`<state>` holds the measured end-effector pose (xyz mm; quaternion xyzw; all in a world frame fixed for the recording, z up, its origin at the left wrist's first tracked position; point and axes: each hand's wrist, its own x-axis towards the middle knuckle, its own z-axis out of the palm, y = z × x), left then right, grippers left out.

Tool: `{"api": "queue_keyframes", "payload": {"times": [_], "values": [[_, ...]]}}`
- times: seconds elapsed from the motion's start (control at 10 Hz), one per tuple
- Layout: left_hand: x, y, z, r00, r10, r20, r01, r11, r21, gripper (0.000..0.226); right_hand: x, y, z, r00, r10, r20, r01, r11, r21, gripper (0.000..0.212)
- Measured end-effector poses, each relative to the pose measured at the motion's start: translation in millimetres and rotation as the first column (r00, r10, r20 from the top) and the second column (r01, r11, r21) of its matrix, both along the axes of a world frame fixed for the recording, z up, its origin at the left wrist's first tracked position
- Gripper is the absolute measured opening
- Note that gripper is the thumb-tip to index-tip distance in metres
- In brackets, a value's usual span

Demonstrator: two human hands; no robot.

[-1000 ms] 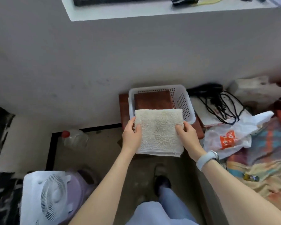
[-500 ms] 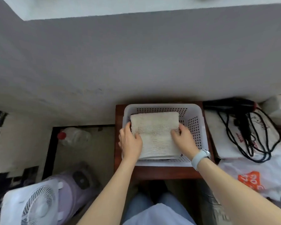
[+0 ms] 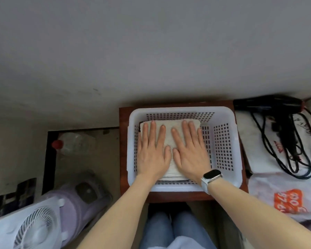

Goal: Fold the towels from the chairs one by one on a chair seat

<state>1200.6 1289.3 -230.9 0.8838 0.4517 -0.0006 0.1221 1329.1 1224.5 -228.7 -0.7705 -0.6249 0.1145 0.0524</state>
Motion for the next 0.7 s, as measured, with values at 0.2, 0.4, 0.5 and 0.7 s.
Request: {"api": "queue_keyframes", "payload": {"times": [0.2,0.4,0.5,0.7], "values": [[1.7,0.6,-9.7,0.998,-0.005,-0.065,0.006,1.0,0.01,0.066,-1.4,0.1,-11.2,1.0,-0.01,-0.018,0.01,0.999,-0.04,0.061],[3.7,0.1,12.5,0.98,-0.013,-0.198,-0.007,0.995,-0.101,0.063,3.8,1.8,10.8,0.996,0.001,-0.086,-0.013,0.99,-0.141,0.059],[4.1,4.3,34.6,0.975,-0.053,-0.218,0.008,0.979,-0.205,0.065,5.5,2.1,34.0,0.988,-0.033,-0.151,0.01,0.989,-0.147,0.059],[13.2,35.2,117.6,0.998,-0.062,0.004,0.061,0.975,-0.216,0.047,13.9,24.2,101.8,0.95,-0.193,-0.245,0.195,0.981,-0.019,0.037]]}}
